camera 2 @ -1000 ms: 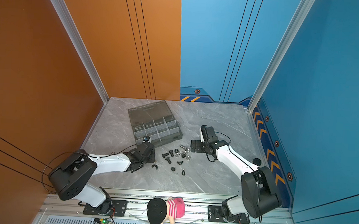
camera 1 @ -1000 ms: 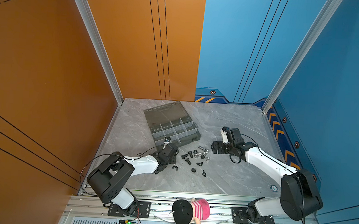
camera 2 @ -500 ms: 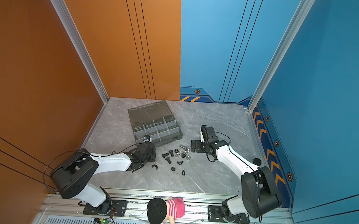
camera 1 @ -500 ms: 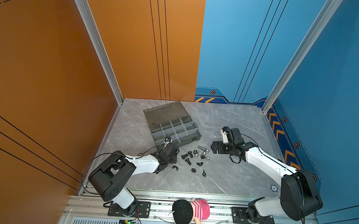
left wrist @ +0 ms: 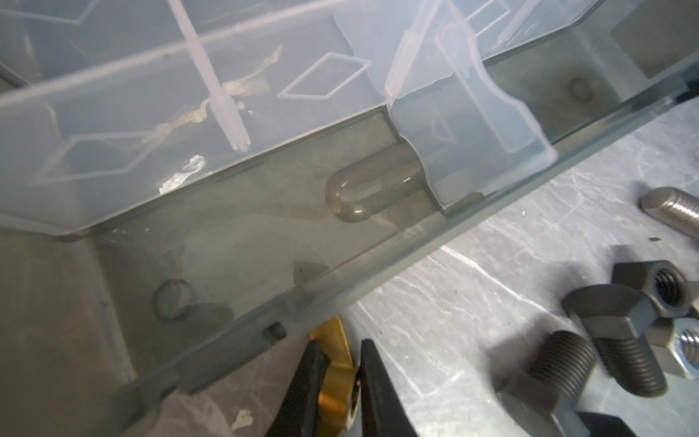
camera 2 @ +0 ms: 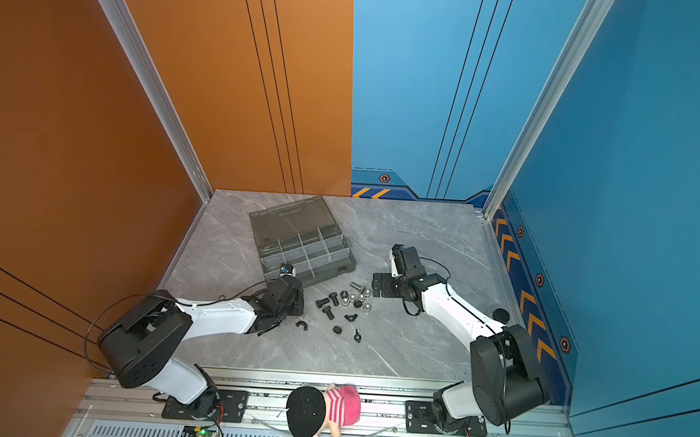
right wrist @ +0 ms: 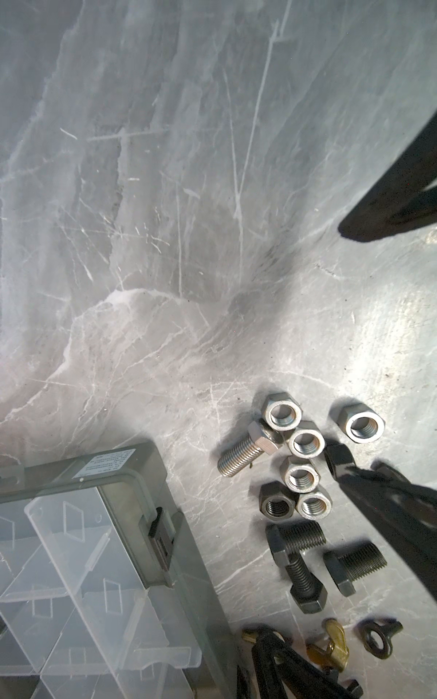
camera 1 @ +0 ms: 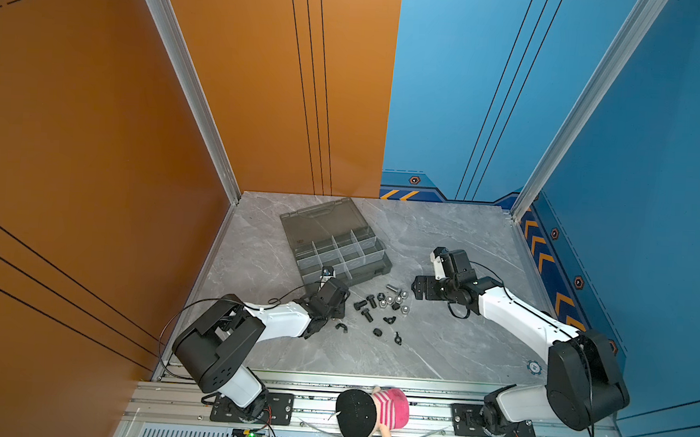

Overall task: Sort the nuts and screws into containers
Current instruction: 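Close the left gripper on the brass wing nut and lift it, then carry the brass wing nut into a box compartment and release it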

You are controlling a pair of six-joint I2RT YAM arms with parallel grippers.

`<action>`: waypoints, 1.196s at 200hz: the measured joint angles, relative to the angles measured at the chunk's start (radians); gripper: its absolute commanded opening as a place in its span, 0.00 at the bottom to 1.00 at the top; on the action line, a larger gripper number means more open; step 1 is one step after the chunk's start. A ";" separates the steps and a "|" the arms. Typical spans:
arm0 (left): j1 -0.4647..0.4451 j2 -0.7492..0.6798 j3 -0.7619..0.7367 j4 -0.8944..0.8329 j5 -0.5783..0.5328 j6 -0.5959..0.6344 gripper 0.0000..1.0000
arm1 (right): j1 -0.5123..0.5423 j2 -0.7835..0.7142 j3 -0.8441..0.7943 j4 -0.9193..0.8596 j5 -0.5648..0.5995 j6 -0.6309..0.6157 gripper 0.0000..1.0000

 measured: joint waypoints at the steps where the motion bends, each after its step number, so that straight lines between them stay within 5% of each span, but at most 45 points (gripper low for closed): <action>1: 0.000 0.000 0.000 0.000 0.001 0.000 0.03 | 0.000 0.000 0.000 0.000 0.000 0.000 0.97; 124: -0.003 -0.307 0.159 -0.233 0.051 0.080 0.00 | -0.010 0.000 0.000 0.000 -0.023 0.000 0.97; 187: 0.247 -0.309 0.242 -0.272 0.164 0.179 0.00 | -0.011 0.000 0.000 0.000 -0.026 0.001 0.96; 239: 0.412 -0.121 0.286 -0.250 0.258 0.258 0.00 | -0.011 0.000 0.000 -0.001 -0.029 0.001 0.96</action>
